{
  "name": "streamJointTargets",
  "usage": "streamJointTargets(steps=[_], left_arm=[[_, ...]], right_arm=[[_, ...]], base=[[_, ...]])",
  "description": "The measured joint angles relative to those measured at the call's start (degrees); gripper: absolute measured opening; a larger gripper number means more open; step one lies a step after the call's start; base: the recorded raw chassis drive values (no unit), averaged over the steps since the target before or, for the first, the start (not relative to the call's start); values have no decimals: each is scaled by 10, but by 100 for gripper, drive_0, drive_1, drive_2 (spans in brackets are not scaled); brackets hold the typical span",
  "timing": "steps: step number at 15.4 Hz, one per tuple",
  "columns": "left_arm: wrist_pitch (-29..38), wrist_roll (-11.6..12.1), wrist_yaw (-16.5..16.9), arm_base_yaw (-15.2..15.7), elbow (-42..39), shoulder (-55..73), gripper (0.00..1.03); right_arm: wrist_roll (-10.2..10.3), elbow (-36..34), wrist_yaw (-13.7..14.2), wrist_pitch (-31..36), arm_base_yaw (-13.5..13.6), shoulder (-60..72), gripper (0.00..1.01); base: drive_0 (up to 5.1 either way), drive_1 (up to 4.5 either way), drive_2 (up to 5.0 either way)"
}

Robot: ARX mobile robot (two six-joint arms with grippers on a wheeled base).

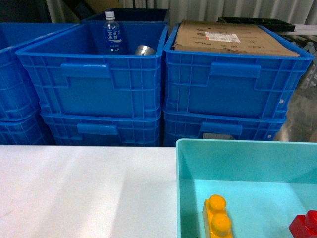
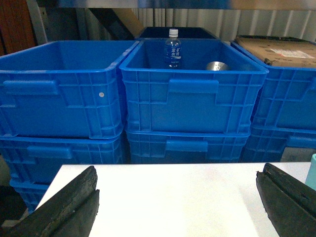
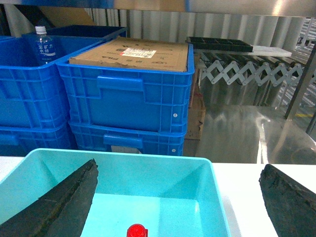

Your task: Pick red block from blue box to shelf

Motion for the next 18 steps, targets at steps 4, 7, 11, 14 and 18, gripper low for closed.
streamJointTargets(steps=[4, 7, 11, 14, 18], left_arm=[[0, 0, 0, 0, 0, 0, 98], [0, 0, 0, 0, 0, 0, 98], [0, 0, 0, 0, 0, 0, 98], [0, 0, 0, 0, 0, 0, 98], [0, 0, 0, 0, 0, 0, 98]], right_arm=[[0, 0, 0, 0, 0, 0, 98], [0, 0, 0, 0, 0, 0, 98], [0, 0, 0, 0, 0, 0, 98], [0, 0, 0, 0, 0, 0, 98], [0, 0, 0, 0, 0, 0, 98]], base=[[0, 0, 0], [0, 0, 0], [0, 0, 0], [0, 0, 0], [0, 0, 0]])
